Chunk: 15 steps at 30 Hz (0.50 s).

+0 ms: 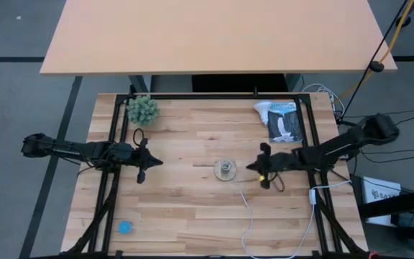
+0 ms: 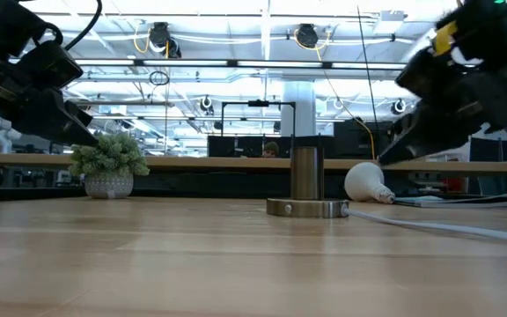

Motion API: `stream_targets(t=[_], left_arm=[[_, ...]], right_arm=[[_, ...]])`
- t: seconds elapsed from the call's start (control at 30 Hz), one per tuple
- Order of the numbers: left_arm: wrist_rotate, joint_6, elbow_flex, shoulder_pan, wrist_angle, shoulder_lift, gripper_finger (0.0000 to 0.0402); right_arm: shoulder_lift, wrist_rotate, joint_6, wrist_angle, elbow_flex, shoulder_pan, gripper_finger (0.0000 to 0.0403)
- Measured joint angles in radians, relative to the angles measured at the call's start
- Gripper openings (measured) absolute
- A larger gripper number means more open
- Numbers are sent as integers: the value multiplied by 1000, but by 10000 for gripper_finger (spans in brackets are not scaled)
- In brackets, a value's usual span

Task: Screw lightbulb
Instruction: Return to Home Position

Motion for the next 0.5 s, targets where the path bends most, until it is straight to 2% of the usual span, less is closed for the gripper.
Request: stream_targets(t=[0.23, 0.27, 0.43, 0.5], left_arm=[[0, 0, 0, 0, -1, 0, 0], [0, 0, 0, 0, -1, -1, 0], [-1, 0, 0, 0, 1, 0, 0], [-1, 0, -1, 0, 2, 0, 0]], right_arm=[[-201, -5, -2, 393, -252, -45, 0], [-221, -11, 4, 382, -252, -55, 0], [-291, -271, -52, 372, -249, -147, 0], [-317, -290, -52, 342, -251, -185, 0]])
